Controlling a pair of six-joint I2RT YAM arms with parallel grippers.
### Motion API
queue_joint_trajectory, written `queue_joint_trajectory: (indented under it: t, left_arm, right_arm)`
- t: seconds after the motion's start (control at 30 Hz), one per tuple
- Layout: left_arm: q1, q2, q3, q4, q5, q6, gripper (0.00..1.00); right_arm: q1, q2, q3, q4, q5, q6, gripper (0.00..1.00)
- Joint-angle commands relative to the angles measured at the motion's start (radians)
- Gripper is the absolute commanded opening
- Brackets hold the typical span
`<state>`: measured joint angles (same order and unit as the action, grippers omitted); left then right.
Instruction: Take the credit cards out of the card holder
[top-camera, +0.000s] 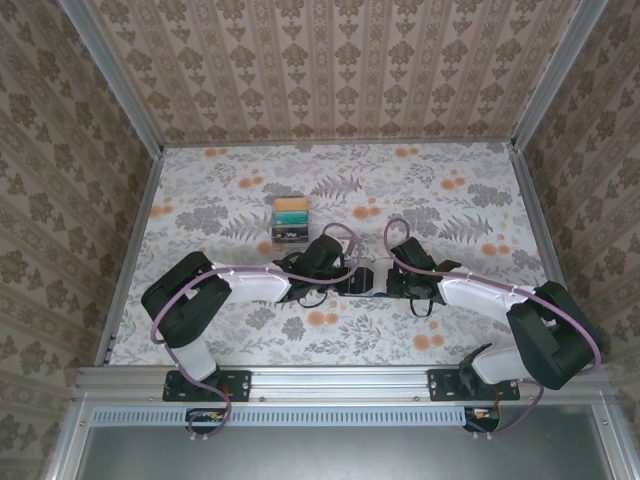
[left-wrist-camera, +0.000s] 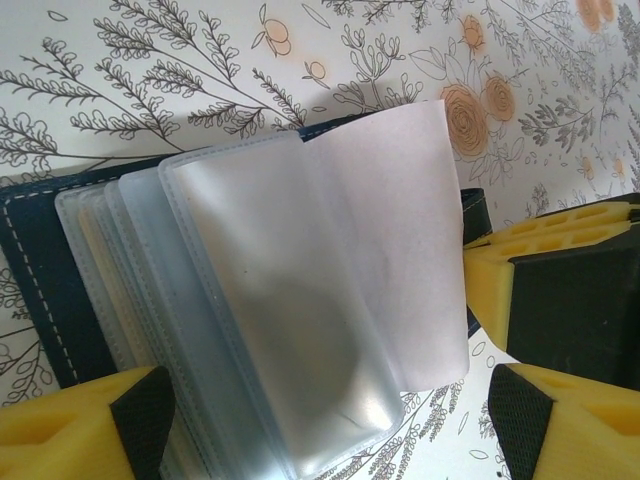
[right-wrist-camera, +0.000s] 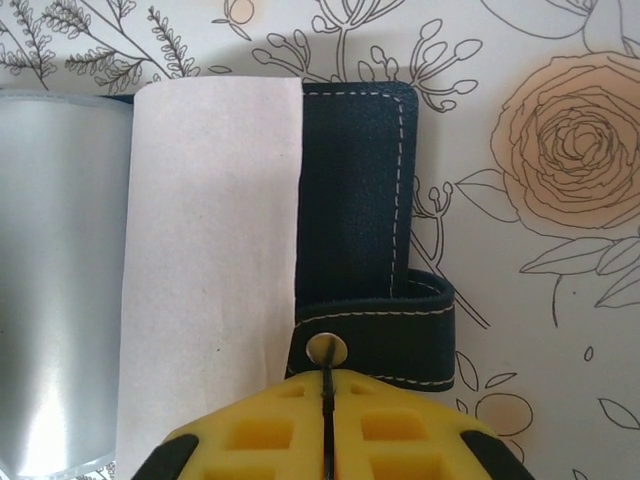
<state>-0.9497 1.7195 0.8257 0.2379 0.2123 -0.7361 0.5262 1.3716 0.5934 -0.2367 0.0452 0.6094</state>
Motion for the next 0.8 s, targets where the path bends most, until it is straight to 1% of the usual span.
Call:
queue_joint_trajectory:
  t: [0.0, 0.03, 0.23, 0.4, 0.47, 0.67, 0.77]
  left_arm:
    - [-0.008, -0.037, 0.023, -0.010, -0.012, 0.024, 0.86]
    - [-0.009, -0.044, 0.024, -0.016, -0.015, 0.026, 0.86]
    - [-0.009, -0.054, 0.025, -0.023, -0.017, 0.027, 0.86]
    - [-0.012, -0.051, 0.032, -0.019, -0.012, 0.027, 0.86]
    - [-0.013, -0.045, 0.039, -0.017, -0.005, 0.028, 0.86]
    - [-0.015, -0.020, 0.045, -0.008, 0.006, 0.025, 0.84]
    - [-0.015, -0.007, 0.050, -0.008, 0.009, 0.025, 0.84]
  right_arm:
    - [-0.002, -0.056, -0.009, -0.054, 0.021, 0.014, 0.18]
    - [-0.002, -0.077, -0.006, -0.068, 0.026, 0.013, 0.21]
    - [-0.009, -0.147, 0.001, -0.120, 0.080, 0.020, 0.29]
    - [-0.027, -0.076, -0.002, -0.089, 0.041, 0.026, 0.31]
    - [-0.029, -0.042, -0.010, -0.059, 0.016, 0.028, 0.29]
    - [-0.030, 0.001, -0.018, -0.026, -0.020, 0.032, 0.18]
    - [-0.031, 0.001, -0.020, -0.024, -0.024, 0.033, 0.16]
